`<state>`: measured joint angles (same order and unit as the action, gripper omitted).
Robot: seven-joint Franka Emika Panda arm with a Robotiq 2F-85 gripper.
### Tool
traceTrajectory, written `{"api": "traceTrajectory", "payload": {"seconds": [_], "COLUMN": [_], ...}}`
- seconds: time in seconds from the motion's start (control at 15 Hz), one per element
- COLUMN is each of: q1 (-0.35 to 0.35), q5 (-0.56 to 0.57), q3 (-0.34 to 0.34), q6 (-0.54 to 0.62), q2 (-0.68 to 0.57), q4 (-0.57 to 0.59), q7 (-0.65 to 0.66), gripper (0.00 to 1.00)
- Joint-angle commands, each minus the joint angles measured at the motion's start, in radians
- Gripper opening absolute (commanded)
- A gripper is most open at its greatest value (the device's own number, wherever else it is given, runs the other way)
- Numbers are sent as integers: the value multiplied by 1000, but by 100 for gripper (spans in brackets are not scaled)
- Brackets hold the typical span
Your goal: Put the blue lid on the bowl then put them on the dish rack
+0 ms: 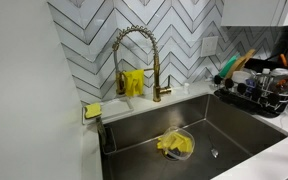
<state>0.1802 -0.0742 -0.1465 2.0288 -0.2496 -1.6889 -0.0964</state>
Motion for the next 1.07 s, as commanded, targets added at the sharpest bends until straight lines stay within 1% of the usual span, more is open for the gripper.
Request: {"api": "traceTrajectory", "payload": {"seconds": [0.0, 0.07, 0.13, 0.27, 0.33, 1.0], "q1": [1, 1, 2, 3, 5, 13], "q5": [-10, -11, -13, -18, -25, -46], "q3": [7, 8, 8, 8, 7, 1], "q6": [27, 27, 29, 33, 28, 30], "q2": [44, 47, 52, 64, 70, 97], "q4": [-58, -60, -65, -73, -72, -71], "q7": [6, 4, 3, 2, 2, 2], "gripper": [69, 75, 84, 97, 100, 100]}}
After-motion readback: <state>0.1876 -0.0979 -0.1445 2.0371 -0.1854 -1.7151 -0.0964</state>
